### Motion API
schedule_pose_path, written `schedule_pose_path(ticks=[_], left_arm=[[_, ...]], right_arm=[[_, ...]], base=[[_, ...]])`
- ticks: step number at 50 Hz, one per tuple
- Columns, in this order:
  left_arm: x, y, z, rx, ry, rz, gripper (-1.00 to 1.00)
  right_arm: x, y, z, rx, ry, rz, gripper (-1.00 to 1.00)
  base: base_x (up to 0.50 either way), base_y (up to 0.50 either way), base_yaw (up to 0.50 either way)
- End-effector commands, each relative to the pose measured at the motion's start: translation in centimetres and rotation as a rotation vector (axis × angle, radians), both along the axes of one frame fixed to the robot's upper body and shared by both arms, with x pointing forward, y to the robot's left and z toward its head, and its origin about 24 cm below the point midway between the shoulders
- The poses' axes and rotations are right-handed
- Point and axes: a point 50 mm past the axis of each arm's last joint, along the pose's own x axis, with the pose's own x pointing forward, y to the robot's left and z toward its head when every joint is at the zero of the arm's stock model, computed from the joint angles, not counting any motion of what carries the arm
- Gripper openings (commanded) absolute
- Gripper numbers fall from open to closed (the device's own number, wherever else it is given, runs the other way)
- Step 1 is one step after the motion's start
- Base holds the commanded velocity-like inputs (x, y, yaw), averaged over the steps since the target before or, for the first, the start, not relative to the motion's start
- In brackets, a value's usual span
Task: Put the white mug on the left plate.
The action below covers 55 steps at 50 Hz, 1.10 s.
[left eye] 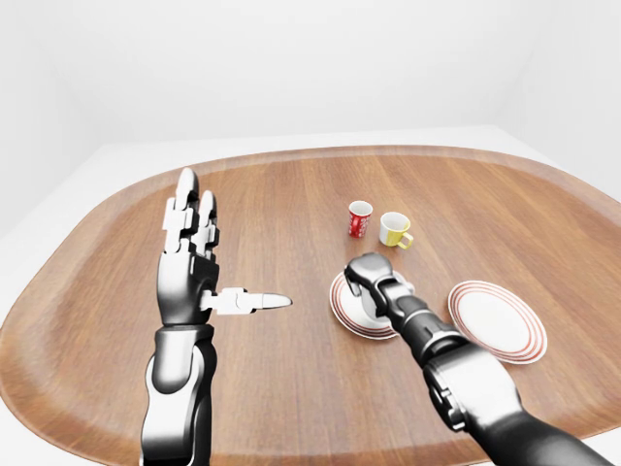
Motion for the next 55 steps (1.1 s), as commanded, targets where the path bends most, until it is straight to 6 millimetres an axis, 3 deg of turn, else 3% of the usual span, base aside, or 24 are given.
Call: schedule_pose_path(ticks=[1, 3, 4, 5, 7, 8, 12, 55], left_arm=[[0.0, 0.0, 0.0, 0.000, 0.002, 0.001, 0.99], [0.0, 0.0, 0.0, 0.000, 0.001, 0.000, 0.99], [0.0, 0.0, 0.0, 0.000, 0.000, 0.001, 0.99], [0.0, 0.0, 0.0, 0.000, 0.002, 0.002, 0.99], [0.0, 0.0, -0.1, 0.000, 0.003, 0.001, 0.99], [0.0, 0.0, -0.1, 0.000, 0.003, 0.001, 0.99], [0.0, 0.1, -0.1, -0.001, 0.003, 0.003, 0.99], [0.2, 0.3, 0.0, -0.003, -0.001, 0.010, 0.99]], right_arm=[[0.0, 0.0, 0.1, -0.011, -0.022, 0.009, -0.92], [0.1, 0.0, 0.1, -0.011, -0.021, 0.008, -0.28], [0.1, -0.1, 0.1, -0.012, -0.020, 0.007, -0.11], [0.1, -0.1, 0.1, -0.013, -0.020, 0.006, 0.27], [0.0, -0.2, 0.1, -0.015, -0.018, 0.006, 0.37], [-0.1, -0.3, -0.1, -0.015, -0.010, 0.002, 0.59], [-0.5, -0.6, -0.8, -0.033, 0.024, 0.002, 1.00], [-1.8, -0.9, -2.6, -0.056, 0.139, -0.002, 1.00]], base=[[0.00, 0.00, 0.00], [0.00, 0.00, 0.00], [0.00, 0.00, 0.00], [0.00, 0.00, 0.00], [0.00, 0.00, 0.00], [0.00, 0.00, 0.00], [0.00, 0.00, 0.00], [0.00, 0.00, 0.00]])
